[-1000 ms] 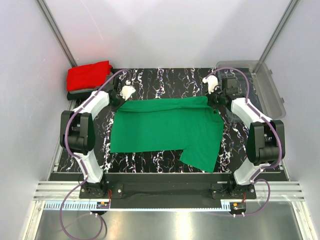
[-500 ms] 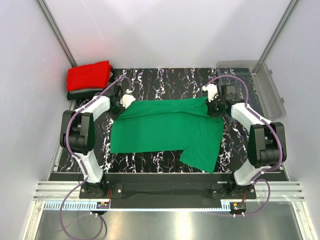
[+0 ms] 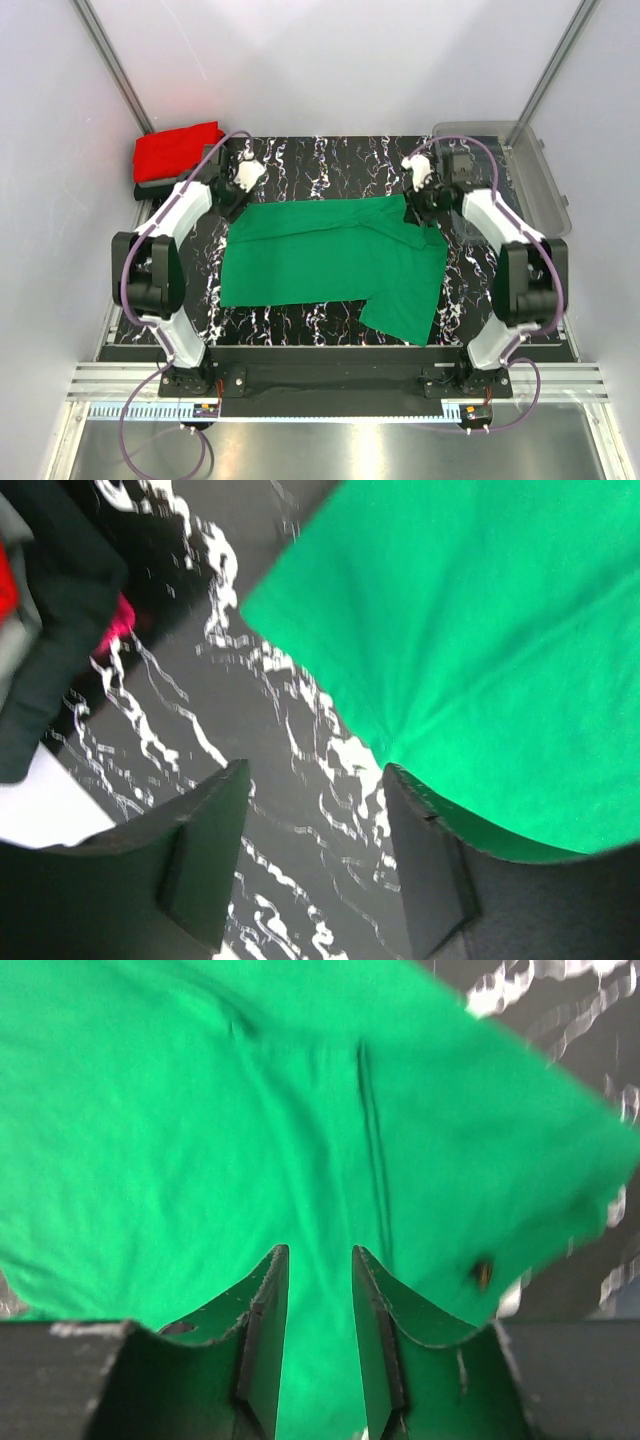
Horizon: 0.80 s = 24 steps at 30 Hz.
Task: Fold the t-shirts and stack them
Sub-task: Fold the tshirt
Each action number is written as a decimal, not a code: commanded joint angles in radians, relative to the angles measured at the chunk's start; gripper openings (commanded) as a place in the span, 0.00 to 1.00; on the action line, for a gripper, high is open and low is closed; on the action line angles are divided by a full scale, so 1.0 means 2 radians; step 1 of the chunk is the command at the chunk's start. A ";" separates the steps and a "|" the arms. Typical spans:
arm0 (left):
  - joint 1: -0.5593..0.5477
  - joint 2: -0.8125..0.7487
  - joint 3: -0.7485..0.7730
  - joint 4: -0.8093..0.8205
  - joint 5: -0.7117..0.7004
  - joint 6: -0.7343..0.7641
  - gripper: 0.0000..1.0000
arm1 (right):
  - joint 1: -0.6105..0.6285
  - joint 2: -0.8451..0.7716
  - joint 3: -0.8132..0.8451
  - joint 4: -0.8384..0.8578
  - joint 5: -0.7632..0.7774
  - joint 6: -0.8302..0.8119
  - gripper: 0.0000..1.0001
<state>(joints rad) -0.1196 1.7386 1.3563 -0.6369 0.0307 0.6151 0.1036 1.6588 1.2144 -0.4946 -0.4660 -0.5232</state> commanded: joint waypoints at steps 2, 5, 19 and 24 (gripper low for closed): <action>-0.002 0.060 0.047 -0.019 0.033 -0.031 0.57 | -0.001 0.095 0.092 -0.050 -0.066 -0.023 0.38; -0.002 0.084 0.061 -0.024 0.039 -0.047 0.54 | -0.002 0.162 0.164 -0.095 -0.085 -0.028 0.38; -0.002 0.097 0.044 -0.027 0.043 -0.061 0.51 | 0.023 0.297 0.318 -0.140 -0.101 -0.015 0.40; -0.002 0.094 0.038 -0.027 0.041 -0.062 0.51 | 0.033 0.323 0.346 -0.140 -0.091 -0.014 0.41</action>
<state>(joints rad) -0.1223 1.9518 1.4456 -0.7059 0.0910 0.5030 0.1509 2.2810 1.8488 -0.7589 -0.6460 -0.5552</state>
